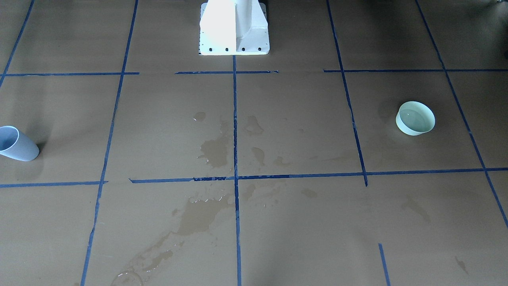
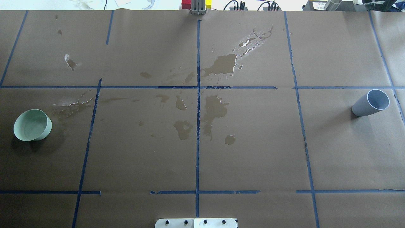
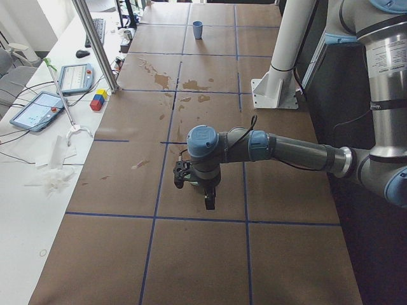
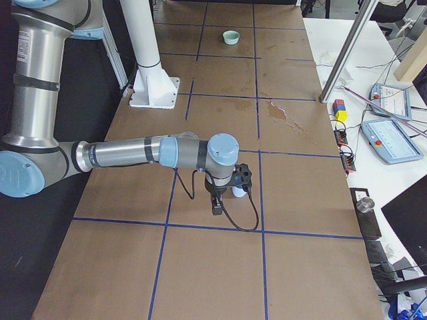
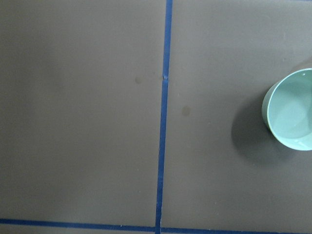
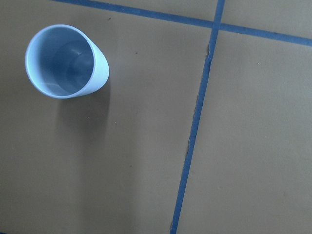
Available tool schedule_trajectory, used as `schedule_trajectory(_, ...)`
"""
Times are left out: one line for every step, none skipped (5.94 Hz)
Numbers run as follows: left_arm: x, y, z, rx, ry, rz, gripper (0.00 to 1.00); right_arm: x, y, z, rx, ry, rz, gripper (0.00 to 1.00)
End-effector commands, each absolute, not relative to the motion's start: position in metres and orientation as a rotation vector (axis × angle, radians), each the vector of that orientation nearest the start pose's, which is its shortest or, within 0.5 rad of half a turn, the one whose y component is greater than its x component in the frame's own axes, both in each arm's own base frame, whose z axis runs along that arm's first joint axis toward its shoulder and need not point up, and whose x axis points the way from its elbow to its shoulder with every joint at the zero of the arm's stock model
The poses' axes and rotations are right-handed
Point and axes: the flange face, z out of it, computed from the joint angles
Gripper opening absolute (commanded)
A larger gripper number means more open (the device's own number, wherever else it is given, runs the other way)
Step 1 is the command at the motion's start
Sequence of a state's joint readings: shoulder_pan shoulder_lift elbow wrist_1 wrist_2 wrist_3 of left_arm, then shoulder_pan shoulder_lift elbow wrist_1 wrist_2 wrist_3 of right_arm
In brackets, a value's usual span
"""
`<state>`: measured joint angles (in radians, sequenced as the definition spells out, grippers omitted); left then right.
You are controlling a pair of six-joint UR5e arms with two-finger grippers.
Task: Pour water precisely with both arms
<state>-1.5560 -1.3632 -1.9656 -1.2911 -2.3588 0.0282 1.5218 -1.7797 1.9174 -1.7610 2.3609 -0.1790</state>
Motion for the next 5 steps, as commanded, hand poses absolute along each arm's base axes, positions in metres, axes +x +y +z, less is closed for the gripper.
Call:
schedule_trajectory(-0.054, -0.416, 0.595, -0.083, 0.79, 0.011, 1.0, 0.044, -0.381, 0.603, 0.026, -0.793, -0.203, 1.0)
schedule_trajectory(-0.051, -0.423, 0.61, -0.053, 0.788, 0.031, 1.0, 0.044, -0.381, 0.6, 0.031, -0.794, -0.202, 1.0)
schedule_trajectory(-0.047, -0.425, 0.619, -0.05, 0.788, 0.043, 1.0, 0.043, -0.382, 0.599, 0.031, -0.793, -0.204, 1.0)
schedule_trajectory(-0.047, -0.425, 0.623, -0.059, 0.786, 0.041, 1.0, 0.04, -0.384, 0.598, 0.031, -0.793, -0.211, 1.0)
schedule_trajectory(-0.046, -0.425, 0.625, -0.062, 0.788, 0.04, 1.0, 0.04, -0.384, 0.598, 0.031, -0.793, -0.212, 1.0)
